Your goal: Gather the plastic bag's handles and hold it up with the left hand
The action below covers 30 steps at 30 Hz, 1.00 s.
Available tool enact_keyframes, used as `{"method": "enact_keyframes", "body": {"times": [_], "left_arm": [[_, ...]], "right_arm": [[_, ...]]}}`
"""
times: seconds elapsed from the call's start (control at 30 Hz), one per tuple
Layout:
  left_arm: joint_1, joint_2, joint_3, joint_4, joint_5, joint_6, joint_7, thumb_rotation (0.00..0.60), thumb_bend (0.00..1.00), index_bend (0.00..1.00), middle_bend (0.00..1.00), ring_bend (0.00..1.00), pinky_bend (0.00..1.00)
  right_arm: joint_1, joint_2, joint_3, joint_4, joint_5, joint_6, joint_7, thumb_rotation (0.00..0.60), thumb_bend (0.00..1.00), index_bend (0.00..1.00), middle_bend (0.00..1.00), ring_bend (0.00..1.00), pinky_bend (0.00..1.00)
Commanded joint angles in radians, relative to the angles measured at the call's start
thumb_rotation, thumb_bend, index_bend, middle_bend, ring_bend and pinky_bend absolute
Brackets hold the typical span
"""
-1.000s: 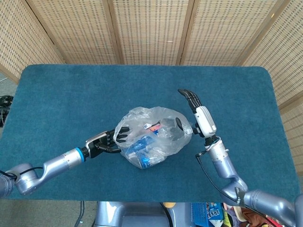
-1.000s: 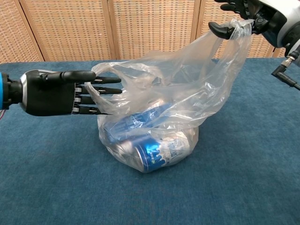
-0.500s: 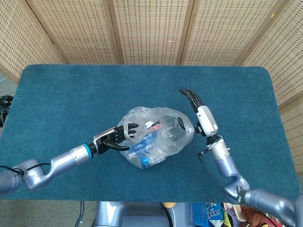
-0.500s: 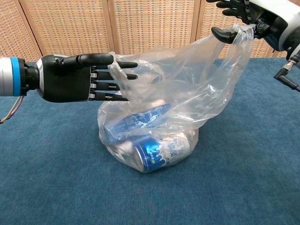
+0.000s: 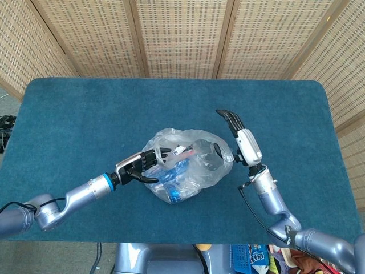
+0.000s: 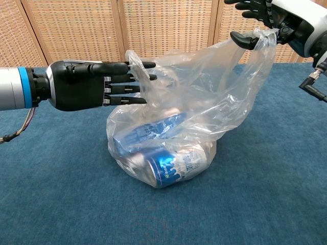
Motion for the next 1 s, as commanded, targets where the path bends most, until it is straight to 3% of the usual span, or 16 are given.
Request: {"method": "enact_keyframes", "body": {"times": [0.03,0.53,0.9,1.0], "left_arm": [[0.004,-0.014,-0.002,0.014,0.005,0.026,0.053,0.6,0.09,0.16,0.06,0.02,0.01],[0.026,-0.046,0.002,0.074,0.033,0.164,-0.025,0.6,0.11,0.21,0.11,0.05,0.01],[0.027,-0.028,0.032,0.083,0.041,0.167,-0.023,0.6,0.11,0.2,0.11,0.05,0.01],[0.025,-0.017,0.038,0.075,0.047,0.181,-0.081,0.6,0.11,0.2,0.11,0.05,0.02]], "right_arm": [[-0.001,-0.001,-0.003,0.0,-0.002,0.0,-0.004,0.6,0.51,0.0,0.12,0.0,0.0],[-0.002,-0.004,-0.007,0.012,0.002,-0.004,-0.013,0.6,0.51,0.0,0.12,0.0,0.0],[-0.001,-0.001,-0.003,0.008,0.009,-0.006,-0.032,0.6,0.51,0.0,0.12,0.0,0.0],[-0.001,0.0,-0.004,0.005,0.007,-0.005,-0.037,0.6,0.51,0.0,0.12,0.0,0.0]]}}
